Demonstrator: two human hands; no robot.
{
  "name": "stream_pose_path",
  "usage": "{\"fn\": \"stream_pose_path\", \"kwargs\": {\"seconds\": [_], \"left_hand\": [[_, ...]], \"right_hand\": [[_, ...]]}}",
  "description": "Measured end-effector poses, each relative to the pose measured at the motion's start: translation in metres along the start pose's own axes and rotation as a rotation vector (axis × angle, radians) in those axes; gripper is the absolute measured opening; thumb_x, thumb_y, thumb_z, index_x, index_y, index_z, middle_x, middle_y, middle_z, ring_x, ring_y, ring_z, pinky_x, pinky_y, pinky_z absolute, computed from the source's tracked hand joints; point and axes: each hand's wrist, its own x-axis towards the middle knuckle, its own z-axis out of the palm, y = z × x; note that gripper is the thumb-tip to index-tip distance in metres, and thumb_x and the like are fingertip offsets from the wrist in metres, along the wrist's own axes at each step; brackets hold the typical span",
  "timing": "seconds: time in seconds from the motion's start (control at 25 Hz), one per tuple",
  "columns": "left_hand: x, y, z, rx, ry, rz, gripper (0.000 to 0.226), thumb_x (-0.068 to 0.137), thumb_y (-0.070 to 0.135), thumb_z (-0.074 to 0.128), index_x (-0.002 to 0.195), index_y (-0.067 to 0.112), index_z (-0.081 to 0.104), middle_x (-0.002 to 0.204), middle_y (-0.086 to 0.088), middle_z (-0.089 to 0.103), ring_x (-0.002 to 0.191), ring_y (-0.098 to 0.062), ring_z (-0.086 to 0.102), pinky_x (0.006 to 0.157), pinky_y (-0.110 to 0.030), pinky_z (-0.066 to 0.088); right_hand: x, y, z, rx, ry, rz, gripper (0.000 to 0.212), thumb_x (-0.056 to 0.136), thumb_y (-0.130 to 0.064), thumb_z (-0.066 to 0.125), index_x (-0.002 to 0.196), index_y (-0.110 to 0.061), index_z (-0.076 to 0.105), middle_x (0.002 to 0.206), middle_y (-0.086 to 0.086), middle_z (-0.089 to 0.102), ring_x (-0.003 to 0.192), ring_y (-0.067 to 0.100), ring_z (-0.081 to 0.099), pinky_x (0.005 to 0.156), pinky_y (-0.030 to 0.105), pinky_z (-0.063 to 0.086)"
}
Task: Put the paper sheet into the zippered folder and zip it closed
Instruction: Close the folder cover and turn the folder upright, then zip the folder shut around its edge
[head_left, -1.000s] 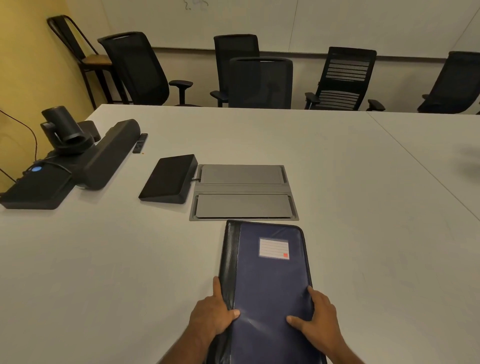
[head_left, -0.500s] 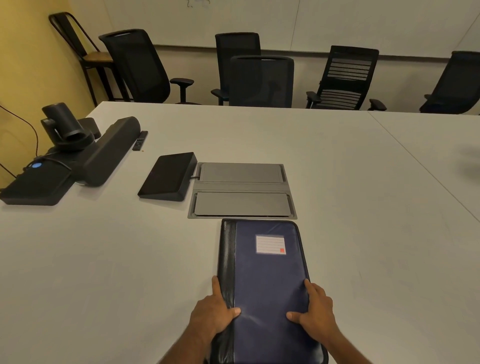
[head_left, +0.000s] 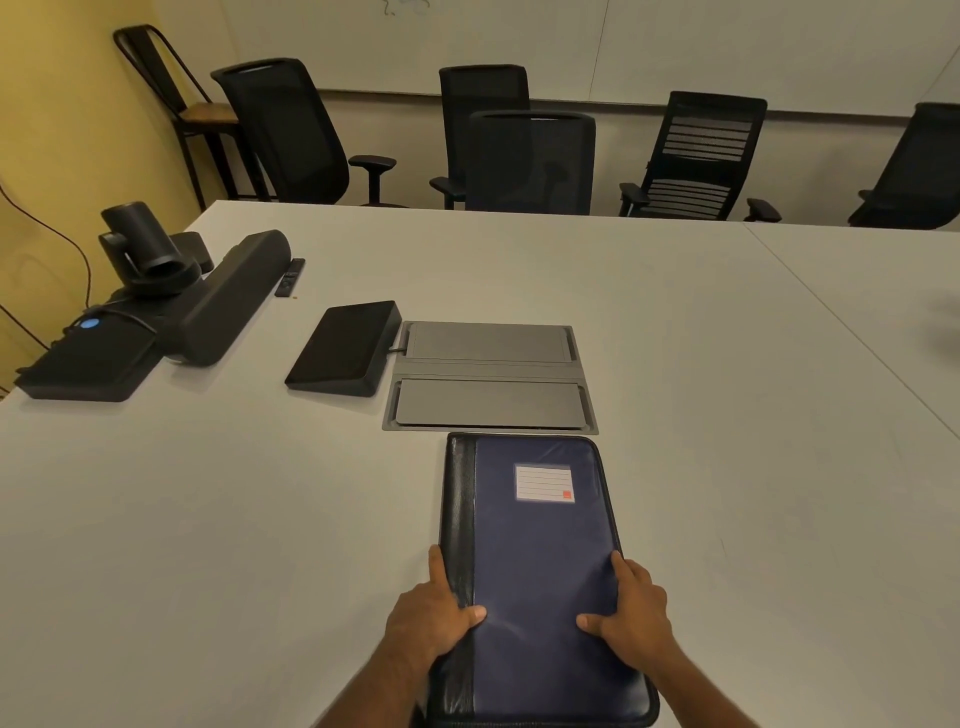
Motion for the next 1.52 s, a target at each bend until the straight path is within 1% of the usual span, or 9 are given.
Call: {"fn": "stream_pose_path", "kwargs": {"seconds": [0.28,0.44,0.56,0.68,0.76,0.88,1.04,1.28,1.52], "left_hand": [[-0.004,-0.015,0.002,0.019,0.029,0.035,0.11,0.079,0.066,0.064,0.153,0.024,-0.007,0.14,-0.005,0.054,0.115,-0.024,0.061,0.099,-0.036,0.05],[-0.013,-0.028,0.001,0.03,0.058,0.115,0.073,0.081,0.067,0.059,0.13,0.024,0.026,0.118,0.001,0.062,0.091,-0.015,0.064,0.076,-0.022,0.052],[-0.022,-0.046,-0.002,0.114,0.113,0.164,0.042,0.087,0.064,0.053,0.099,0.024,0.043,0.088,0.007,0.061,0.071,-0.007,0.056,0.061,-0.017,0.043],[-0.033,-0.067,-0.006,0.145,0.126,0.288,0.028,0.096,0.046,0.05,0.085,0.02,0.055,0.082,0.002,0.063,0.071,-0.01,0.055,0.069,-0.025,0.049],[-0.041,-0.079,-0.009,0.177,0.089,0.365,0.015,0.096,0.027,0.051,0.087,0.02,0.061,0.089,0.0,0.064,0.08,-0.012,0.058,0.078,-0.028,0.053],[-0.053,-0.092,-0.011,0.257,0.016,0.441,0.02,0.084,0.013,0.06,0.098,0.022,0.072,0.102,0.004,0.066,0.092,-0.01,0.058,0.08,-0.02,0.052],[-0.062,-0.103,-0.005,0.347,-0.007,0.462,0.029,0.077,0.016,0.07,0.104,0.024,0.075,0.103,0.006,0.07,0.088,-0.011,0.062,0.074,-0.014,0.051],[-0.069,-0.111,0.006,0.243,-0.047,0.429,0.023,0.078,0.029,0.07,0.099,0.022,0.077,0.093,0.002,0.073,0.073,-0.007,0.06,0.061,-0.009,0.043],[-0.071,-0.112,0.011,0.165,-0.051,0.411,0.021,0.078,0.028,0.072,0.097,0.02,0.077,0.09,0.0,0.075,0.071,-0.007,0.061,0.07,-0.018,0.052]], "right_hand": [[-0.003,0.006,-0.001,-0.167,-0.039,-0.045,0.095,0.079,-0.063,0.06,0.149,-0.02,0.014,0.155,0.006,0.024,0.137,0.03,0.03,0.108,0.044,0.037],[-0.026,0.002,0.005,-0.353,0.169,-0.149,0.075,0.082,-0.061,0.054,0.144,-0.025,0.027,0.152,0.003,0.03,0.136,0.027,0.029,0.108,0.044,0.034],[-0.058,-0.007,0.021,-0.097,0.248,-0.336,0.053,0.08,-0.043,0.068,0.127,-0.024,0.051,0.131,0.0,0.054,0.122,0.023,0.046,0.102,0.039,0.04],[-0.098,-0.021,0.037,0.161,0.094,-0.492,0.023,0.076,-0.034,0.073,0.096,-0.026,0.064,0.091,-0.01,0.063,0.085,0.007,0.059,0.081,0.03,0.053],[-0.124,-0.036,0.046,0.221,-0.126,-0.459,0.012,0.077,-0.036,0.072,0.082,-0.029,0.065,0.076,-0.016,0.063,0.069,0.0,0.06,0.069,0.023,0.055],[-0.145,-0.062,0.069,0.219,-0.351,-0.265,0.012,0.075,-0.038,0.076,0.08,-0.033,0.067,0.079,-0.015,0.068,0.073,0.002,0.065,0.067,0.01,0.052],[-0.154,-0.077,0.099,0.254,-0.357,-0.131,0.027,0.073,-0.04,0.078,0.094,-0.026,0.071,0.081,-0.014,0.066,0.078,0.002,0.064,0.077,0.009,0.048],[-0.153,-0.077,0.111,0.343,-0.284,-0.146,0.036,0.065,-0.046,0.081,0.091,-0.022,0.074,0.071,-0.013,0.067,0.07,0.001,0.065,0.062,0.004,0.046],[-0.152,-0.084,0.117,0.365,-0.307,-0.158,0.013,0.068,-0.034,0.082,0.067,-0.022,0.078,0.065,-0.002,0.074,0.061,0.007,0.066,0.066,0.021,0.056]]}}
